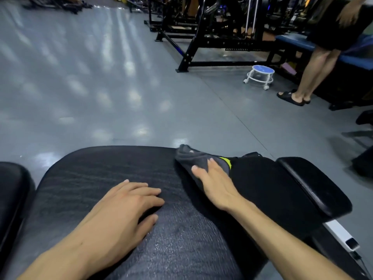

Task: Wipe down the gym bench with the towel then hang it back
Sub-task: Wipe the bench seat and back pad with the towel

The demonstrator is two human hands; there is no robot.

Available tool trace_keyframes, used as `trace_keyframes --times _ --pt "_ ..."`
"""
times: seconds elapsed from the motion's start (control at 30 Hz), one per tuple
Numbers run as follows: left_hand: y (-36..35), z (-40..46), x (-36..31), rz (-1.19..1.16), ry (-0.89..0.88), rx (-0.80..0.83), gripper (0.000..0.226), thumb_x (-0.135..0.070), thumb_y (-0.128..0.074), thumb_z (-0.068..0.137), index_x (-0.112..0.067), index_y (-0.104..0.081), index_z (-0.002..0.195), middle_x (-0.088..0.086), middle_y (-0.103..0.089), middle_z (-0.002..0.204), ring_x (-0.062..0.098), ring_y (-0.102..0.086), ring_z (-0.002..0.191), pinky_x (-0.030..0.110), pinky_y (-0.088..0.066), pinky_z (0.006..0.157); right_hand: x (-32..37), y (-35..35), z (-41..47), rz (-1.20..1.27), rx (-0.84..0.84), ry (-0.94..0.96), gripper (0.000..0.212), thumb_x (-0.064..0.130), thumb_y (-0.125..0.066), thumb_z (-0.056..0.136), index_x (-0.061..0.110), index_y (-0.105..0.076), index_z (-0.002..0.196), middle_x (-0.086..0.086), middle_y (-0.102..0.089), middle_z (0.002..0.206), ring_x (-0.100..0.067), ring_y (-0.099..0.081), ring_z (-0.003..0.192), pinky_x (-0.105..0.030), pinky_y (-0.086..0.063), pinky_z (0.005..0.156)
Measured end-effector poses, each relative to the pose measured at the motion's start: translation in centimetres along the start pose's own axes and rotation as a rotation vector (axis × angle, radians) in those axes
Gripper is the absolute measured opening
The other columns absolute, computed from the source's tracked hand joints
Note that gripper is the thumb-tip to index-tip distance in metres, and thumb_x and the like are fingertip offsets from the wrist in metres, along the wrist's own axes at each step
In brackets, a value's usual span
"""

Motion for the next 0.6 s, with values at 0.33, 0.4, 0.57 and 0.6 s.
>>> trace_keyframes --times 0.33,0.4,0.57,0.6 --pt "2.4 -7.5 -0.6 -0.08 0.132 -0.097 0.037 -0.054 -0.053 0.083 -0.049 -0.071 0.115 -0.032 -0.059 0.131 0.002 -0.054 0.129 0.039 -0.037 0.114 -6.3 6.1 -3.3 0.119 0.018 -0.201 0.038 0.047 -0.042 0.098 0.022 -0.07 0.102 0.001 -0.072 0.114 -0.026 -0.062 0.12 -0.038 -0.045 0.096" --pt "2.3 -9.9 -0.8 -0.091 0.184 -0.099 0.039 -0.055 -0.052 0.083 -0.049 -0.07 0.117 -0.032 -0.058 0.133 0.002 -0.052 0.132 0.035 -0.036 0.114 -6.5 5.3 -2.0 0.052 -0.028 -0.323 0.041 0.042 -0.038 0.104 0.015 -0.069 0.111 -0.011 -0.065 0.128 -0.032 -0.05 0.131 -0.035 -0.035 0.099" --pt "0.6 -12.5 -3.4 -0.088 0.28 -0.126 0.035 -0.046 -0.063 0.093 -0.044 -0.065 0.127 -0.026 -0.053 0.143 0.007 -0.043 0.141 0.03 -0.031 0.118 0.6 0.7 -6.5 0.073 0.133 0.087 0.055 0.049 -0.039 0.087 0.041 -0.055 0.14 0.022 -0.055 0.138 0.0 -0.041 0.136 -0.022 -0.025 0.111" --pt "-0.1 -12.4 -4.0 -0.07 0.291 -0.119 0.038 -0.047 -0.059 0.095 -0.045 -0.061 0.133 -0.027 -0.048 0.147 0.006 -0.036 0.145 0.024 -0.026 0.119 1.0 0.4 -8.4 0.108 0.181 0.139 0.056 0.05 -0.04 0.087 0.05 -0.049 0.142 0.029 -0.049 0.145 0.01 -0.035 0.138 -0.022 -0.022 0.117"
Point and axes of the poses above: each hand's wrist, its own z-axis towards the middle knuckle, its own y-axis out of the back of the hand, x = y × z, the point moved 7 cm from there along z, towards the middle knuckle
